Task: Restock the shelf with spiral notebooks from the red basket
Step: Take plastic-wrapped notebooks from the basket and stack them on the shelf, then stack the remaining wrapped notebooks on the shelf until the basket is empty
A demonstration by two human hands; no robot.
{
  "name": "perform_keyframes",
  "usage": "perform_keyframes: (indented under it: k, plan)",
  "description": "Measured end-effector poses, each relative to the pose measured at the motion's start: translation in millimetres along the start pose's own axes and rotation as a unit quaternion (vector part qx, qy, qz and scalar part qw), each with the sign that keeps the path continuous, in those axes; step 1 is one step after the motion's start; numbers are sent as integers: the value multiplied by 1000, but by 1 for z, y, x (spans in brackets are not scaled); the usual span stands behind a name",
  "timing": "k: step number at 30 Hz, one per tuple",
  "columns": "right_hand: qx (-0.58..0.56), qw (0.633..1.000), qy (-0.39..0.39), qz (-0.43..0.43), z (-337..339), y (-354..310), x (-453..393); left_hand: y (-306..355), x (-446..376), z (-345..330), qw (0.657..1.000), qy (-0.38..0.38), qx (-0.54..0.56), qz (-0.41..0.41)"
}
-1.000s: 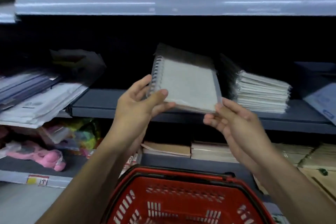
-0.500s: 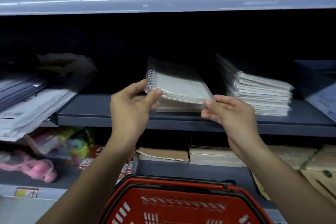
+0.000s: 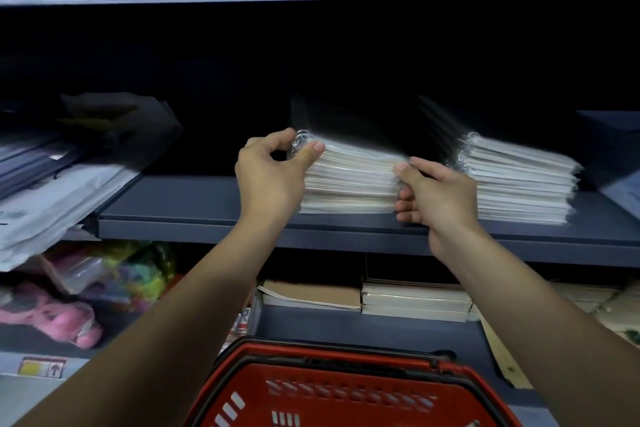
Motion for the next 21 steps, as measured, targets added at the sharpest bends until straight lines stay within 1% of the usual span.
perform_keyframes:
  k: [4, 6, 9, 14, 17, 21]
  plan:
    - [23, 1000, -11, 17, 5, -3, 11, 4, 9, 4, 1000, -6, -15, -2]
    - [42, 998, -15, 35, 11, -5, 22, 8, 18, 11, 1000, -13, -1, 6]
    - [80, 994, -26, 66, 22, -11, 45, 16, 37, 27, 999, -20, 30, 28]
    - [156, 981, -80, 82, 47, -10, 101, 18, 86, 58, 994, -49, 32, 90]
    - [175, 976, -109, 65, 65, 1, 139, 13, 124, 79, 988, -54, 52, 138]
    - [205, 967, -151, 5, 78, 41, 178, -14, 166, 100, 977, -46, 56, 199]
Point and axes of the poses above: each hand's wrist, its own x-axis away from the middle knuckle, its own z-axis out of the back of the hand, y = z × x, the point moved 2 cm from there along -x, towards the middle knuckle, and after that the axes turned 9 degrees about x, right-handed, at the moved point
